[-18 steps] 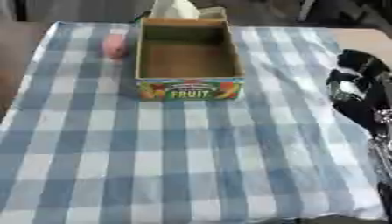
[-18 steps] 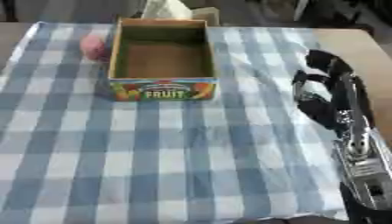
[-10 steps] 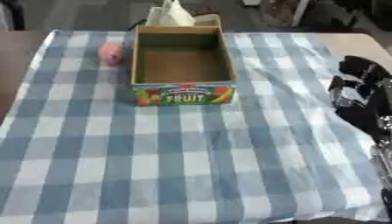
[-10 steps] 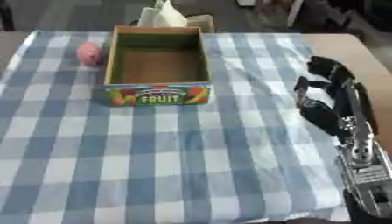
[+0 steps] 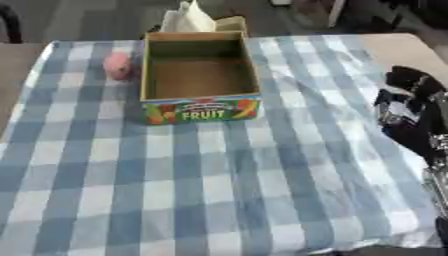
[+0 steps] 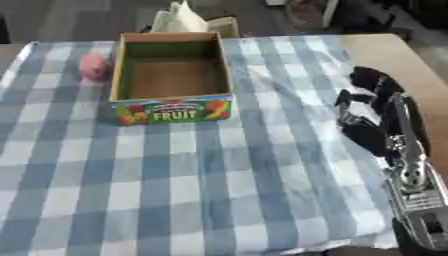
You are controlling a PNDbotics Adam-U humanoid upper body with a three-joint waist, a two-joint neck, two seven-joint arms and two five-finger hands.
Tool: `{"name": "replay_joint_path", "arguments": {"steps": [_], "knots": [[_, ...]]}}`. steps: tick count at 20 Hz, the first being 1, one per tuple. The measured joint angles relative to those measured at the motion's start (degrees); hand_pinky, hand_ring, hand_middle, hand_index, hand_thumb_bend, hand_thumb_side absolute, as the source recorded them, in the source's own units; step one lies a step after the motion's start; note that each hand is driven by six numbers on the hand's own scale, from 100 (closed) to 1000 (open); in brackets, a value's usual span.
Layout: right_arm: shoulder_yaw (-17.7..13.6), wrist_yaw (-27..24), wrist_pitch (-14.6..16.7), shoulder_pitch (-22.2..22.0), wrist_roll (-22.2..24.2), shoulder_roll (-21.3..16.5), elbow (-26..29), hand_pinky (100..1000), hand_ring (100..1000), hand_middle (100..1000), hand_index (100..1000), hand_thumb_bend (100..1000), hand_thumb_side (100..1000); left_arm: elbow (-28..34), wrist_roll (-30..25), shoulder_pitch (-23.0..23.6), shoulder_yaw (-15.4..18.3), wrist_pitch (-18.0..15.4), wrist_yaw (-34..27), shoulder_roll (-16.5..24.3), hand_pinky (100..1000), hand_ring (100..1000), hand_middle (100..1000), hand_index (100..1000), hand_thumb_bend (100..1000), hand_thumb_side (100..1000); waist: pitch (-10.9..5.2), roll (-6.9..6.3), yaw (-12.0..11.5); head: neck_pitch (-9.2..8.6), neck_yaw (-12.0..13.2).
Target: Pick up objects on the table and place them in the box.
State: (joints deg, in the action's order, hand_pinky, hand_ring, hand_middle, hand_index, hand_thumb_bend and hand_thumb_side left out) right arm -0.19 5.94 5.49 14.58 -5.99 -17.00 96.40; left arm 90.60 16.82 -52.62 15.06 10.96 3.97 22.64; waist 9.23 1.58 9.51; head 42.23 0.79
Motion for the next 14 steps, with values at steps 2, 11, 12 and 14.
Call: {"name": "replay_joint_path", "arguments": {"steps": [2, 11, 12, 14], "knots": [[0.01, 0.0, 0.0, 0.0, 0.0, -0.05, -0.01, 748, 829, 745, 820, 100, 100, -2.99, -0.92, 0.33, -0.08, 1.79, 1.42, 0.73, 628, 650, 571, 702, 413, 583, -0.01, -0.32, 0.22, -0.02, -0.04], [0.22, 0.01, 0.01, -0.04, 0.31, -0.6, -0.2, 747, 829, 744, 821, 100, 100, -16.48, -8.45, -1.14, -6.74, 10.08, 9.5, 6.76, 647, 662, 597, 735, 399, 560, -0.37, -1.58, 1.52, -0.03, -0.1], [0.22, 0.02, 0.0, -0.04, 0.37, -0.63, -0.22, 747, 829, 744, 817, 100, 100, -18.0, -9.19, -1.51, -7.79, 11.0, 10.38, 7.2, 649, 663, 601, 738, 403, 555, -0.41, -1.67, 1.68, -0.03, -0.06], [0.23, 0.02, 0.01, -0.04, 0.43, -0.65, -0.27, 747, 829, 744, 813, 100, 100, -21.13, -10.28, -2.45, -9.93, 12.92, 12.31, 7.7, 654, 664, 611, 747, 415, 544, -0.41, -1.86, 1.92, -0.03, 0.03]]}}
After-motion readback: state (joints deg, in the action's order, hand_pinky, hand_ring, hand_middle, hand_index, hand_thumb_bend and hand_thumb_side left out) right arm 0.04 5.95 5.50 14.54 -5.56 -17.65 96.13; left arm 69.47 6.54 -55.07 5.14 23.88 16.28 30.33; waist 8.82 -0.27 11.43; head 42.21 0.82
